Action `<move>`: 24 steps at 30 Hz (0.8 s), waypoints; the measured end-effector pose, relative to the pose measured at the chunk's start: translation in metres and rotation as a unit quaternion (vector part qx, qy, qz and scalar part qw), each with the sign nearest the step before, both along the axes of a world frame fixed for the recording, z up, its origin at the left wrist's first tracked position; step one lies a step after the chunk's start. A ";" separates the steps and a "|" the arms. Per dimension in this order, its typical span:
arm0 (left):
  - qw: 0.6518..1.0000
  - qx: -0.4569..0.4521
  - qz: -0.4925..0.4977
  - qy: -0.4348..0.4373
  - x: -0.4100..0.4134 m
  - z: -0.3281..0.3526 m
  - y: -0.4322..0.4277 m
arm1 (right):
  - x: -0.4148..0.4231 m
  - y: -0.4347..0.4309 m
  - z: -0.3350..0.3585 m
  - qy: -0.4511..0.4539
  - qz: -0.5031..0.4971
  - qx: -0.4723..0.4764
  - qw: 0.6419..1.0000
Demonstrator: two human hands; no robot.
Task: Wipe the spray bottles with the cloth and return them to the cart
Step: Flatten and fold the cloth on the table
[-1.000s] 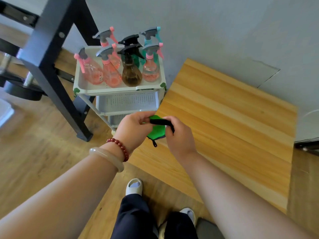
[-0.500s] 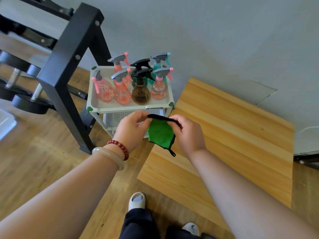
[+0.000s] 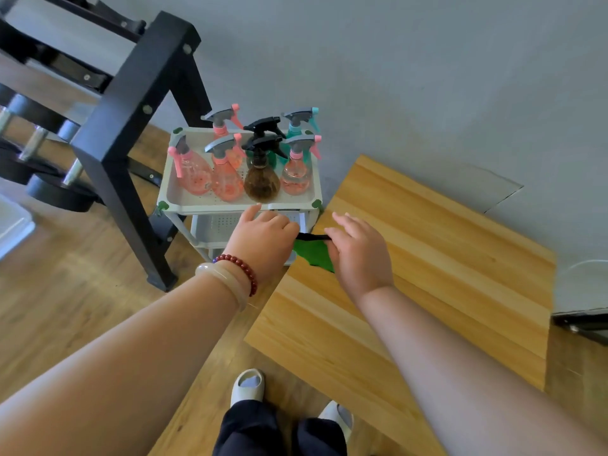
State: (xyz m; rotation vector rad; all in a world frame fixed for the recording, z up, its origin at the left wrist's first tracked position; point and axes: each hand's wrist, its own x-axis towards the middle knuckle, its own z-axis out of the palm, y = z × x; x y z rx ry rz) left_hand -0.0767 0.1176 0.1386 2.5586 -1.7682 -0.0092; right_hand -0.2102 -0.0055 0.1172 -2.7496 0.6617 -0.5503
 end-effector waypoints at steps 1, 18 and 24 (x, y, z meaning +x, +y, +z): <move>1.000 -0.007 -0.003 -0.012 -0.004 -0.001 -0.003 | -0.003 -0.003 -0.002 0.001 0.005 -0.002 1.000; 0.997 -0.058 0.047 -0.027 0.018 -0.016 -0.022 | 0.029 -0.028 -0.006 0.071 0.017 0.041 0.996; 0.994 -0.088 0.043 -0.055 0.079 0.004 -0.031 | 0.089 -0.040 0.015 0.030 0.014 0.009 0.999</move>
